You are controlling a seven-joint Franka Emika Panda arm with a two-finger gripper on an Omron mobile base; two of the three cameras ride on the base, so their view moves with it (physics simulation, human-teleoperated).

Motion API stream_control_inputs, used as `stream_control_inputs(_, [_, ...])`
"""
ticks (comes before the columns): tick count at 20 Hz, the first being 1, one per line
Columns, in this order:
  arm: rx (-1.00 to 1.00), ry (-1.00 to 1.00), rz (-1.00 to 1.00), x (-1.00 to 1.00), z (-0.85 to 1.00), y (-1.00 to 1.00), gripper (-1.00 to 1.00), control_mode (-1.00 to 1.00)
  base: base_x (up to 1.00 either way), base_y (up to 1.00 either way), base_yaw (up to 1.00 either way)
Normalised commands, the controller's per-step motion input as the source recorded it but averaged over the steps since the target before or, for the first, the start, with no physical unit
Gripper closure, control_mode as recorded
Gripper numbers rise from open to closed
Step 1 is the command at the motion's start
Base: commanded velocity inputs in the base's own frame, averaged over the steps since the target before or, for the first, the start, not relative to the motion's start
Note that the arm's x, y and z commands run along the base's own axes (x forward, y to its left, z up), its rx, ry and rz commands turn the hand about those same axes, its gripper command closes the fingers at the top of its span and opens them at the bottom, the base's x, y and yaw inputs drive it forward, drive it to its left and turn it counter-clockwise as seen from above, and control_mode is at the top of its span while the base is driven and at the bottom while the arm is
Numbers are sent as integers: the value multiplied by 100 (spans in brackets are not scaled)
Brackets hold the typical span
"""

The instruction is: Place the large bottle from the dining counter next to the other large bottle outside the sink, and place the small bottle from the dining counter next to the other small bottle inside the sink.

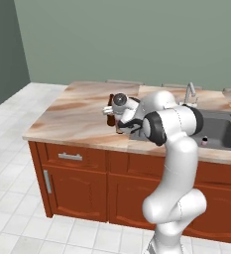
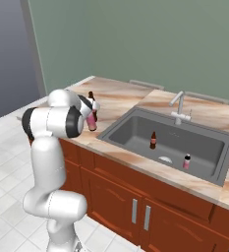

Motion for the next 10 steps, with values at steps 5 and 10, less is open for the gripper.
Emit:
stream_control_inputs(5, [0,0,-5,7,-9,1,100,-100,0,0,0])
stream_control_inputs(10, [0,0,-5,3,-13,0,100,-100,0,0,0])
